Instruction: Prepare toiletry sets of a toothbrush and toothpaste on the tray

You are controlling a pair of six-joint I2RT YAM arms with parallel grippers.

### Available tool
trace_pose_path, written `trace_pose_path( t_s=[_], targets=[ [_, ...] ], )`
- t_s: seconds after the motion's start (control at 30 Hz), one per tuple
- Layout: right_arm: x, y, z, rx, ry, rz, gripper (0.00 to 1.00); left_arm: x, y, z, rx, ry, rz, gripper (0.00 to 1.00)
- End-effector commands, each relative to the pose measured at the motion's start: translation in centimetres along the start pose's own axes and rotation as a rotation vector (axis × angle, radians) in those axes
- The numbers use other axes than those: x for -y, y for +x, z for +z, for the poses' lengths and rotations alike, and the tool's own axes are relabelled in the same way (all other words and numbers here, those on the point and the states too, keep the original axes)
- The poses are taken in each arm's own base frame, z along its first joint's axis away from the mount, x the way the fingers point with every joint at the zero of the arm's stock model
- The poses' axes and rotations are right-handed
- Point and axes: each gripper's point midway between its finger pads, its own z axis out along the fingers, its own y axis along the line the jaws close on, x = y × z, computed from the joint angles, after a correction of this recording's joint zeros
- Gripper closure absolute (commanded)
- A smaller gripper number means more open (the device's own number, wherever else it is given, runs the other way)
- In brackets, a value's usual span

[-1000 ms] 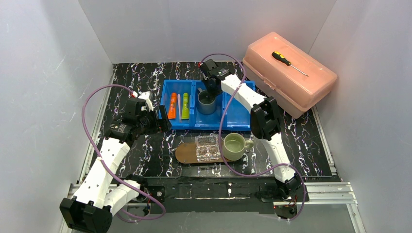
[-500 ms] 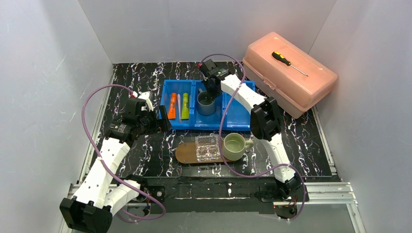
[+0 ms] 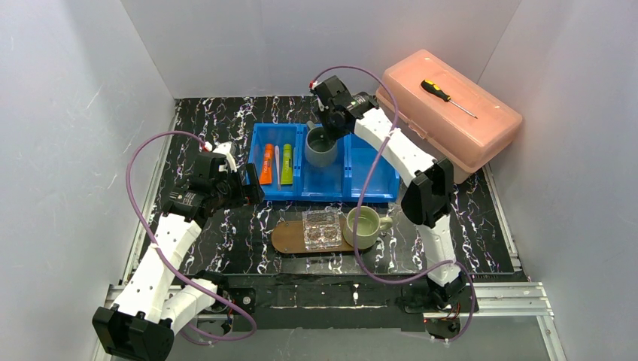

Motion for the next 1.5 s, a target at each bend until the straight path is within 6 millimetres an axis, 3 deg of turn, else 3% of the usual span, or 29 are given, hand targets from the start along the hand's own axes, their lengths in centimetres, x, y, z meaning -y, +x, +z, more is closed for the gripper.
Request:
trace_pose_path(
  t_s=[0.0, 0.3, 0.6, 0.93, 1.23, 1.47],
  targets=[
    [-0.3, -4.4, -6.5, 0.186, -0.026, -0.019, 0.99, 0.0, -0.7, -0.9, 0.030, -0.007, 0.013, 0.02],
    [-2.7, -6.1, -12.0, 0.310, -0.075, -0.096, 0.99, -0.7, -1.2, -1.3, 0.069, -0.046, 0.006, 0.02],
    [-7.7, -5.8, -15.3, 0.385, -0.151, -0.278, 0.99, -2.3, -2.3, -3.0, 0.172, -0.129, -0.012, 0.02],
    [-14.3, -3.4, -16.3, 0.379, -0.343, -0.468, 0.99, -5.4, -3.6, -6.3, 0.344, -0.278, -0.085, 0.02],
    [-18.4, -0.8, -15.9, 0.355, -0.454, -0.602, 0.99, -8.6, -4.1, -9.6, 0.491, -0.432, -0.180, 0.02],
    [-21.3, 2.2, -15.4, 0.314, -0.562, -0.724, 0.99, -9.5, -4.2, -11.1, 0.563, -0.462, -0.219, 0.02]
  ],
)
